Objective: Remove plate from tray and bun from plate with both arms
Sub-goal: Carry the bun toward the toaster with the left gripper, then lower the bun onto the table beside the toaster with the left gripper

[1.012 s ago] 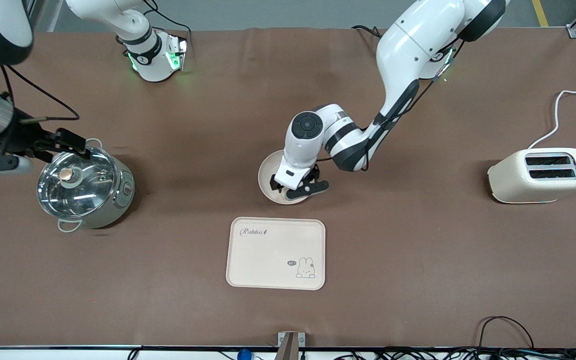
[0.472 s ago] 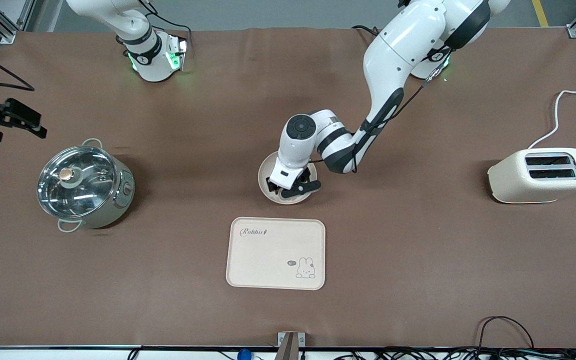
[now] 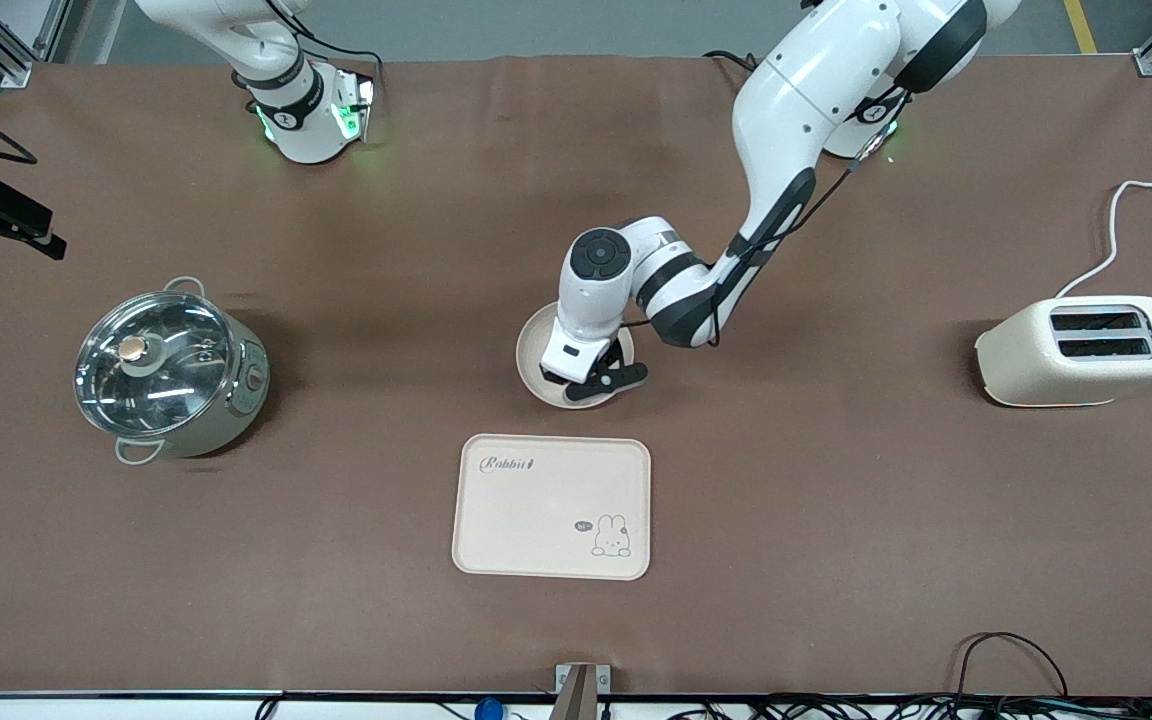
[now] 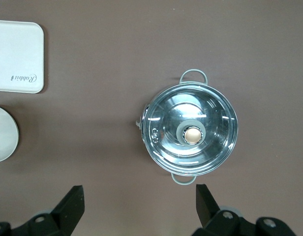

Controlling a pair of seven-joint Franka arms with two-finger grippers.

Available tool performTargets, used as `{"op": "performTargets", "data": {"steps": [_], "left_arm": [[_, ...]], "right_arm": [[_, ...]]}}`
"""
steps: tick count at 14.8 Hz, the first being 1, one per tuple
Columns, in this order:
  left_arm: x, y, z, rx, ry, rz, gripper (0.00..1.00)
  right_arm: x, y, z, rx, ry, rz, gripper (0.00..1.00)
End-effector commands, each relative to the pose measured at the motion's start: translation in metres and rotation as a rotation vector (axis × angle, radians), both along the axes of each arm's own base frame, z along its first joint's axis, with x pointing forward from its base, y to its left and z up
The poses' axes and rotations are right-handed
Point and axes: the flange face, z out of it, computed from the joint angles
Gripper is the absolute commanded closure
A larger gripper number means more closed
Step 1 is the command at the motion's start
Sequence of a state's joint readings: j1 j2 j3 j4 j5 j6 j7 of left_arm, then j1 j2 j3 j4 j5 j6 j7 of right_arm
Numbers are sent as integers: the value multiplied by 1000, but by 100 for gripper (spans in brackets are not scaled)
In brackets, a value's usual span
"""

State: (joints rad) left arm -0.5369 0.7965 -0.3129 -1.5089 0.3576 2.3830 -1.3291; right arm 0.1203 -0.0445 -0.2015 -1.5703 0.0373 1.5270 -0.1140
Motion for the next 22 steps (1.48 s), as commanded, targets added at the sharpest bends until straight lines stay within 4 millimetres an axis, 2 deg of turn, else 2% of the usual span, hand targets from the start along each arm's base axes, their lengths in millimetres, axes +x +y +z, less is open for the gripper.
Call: {"op": "performTargets", "data": {"steps": [1,2,4,7,9,11,13,14,16,17,18,22], "left_arm": [[29,43,48,78,-3,-64,100],[43,62,53,84,10,-96,100],[79,116,52,88,32,-193,100],[127,221,36,76,73,-342,100],[145,271,21,68,83,-416,99],[156,307,7,60,87,-444,98],[162,331,-6,52,91,-457,87],[165,343,-10,53,86,-463,76],[166,347,-14,52,86,-488,34],[166,348,-15,53,87,-487,3],[166,348,-15,53,87,-487,0],[171,352,-2,60,68,-482,0]], "right_arm": [[-5,0,3,-20,0,11,0],[-5,1,4,-24,-2,14,0],[-4,4,5,-26,-5,18,0],[-3,16,5,-25,-5,34,0],[0,23,0,-24,-2,43,0],[1,27,1,-15,-6,49,0],[2,38,1,-15,-7,67,0],[2,40,1,-14,-9,71,0],[4,42,2,-7,-26,72,0],[5,42,3,2,-36,72,0],[5,43,4,9,-37,72,0],[4,50,4,12,-33,86,0]]}}
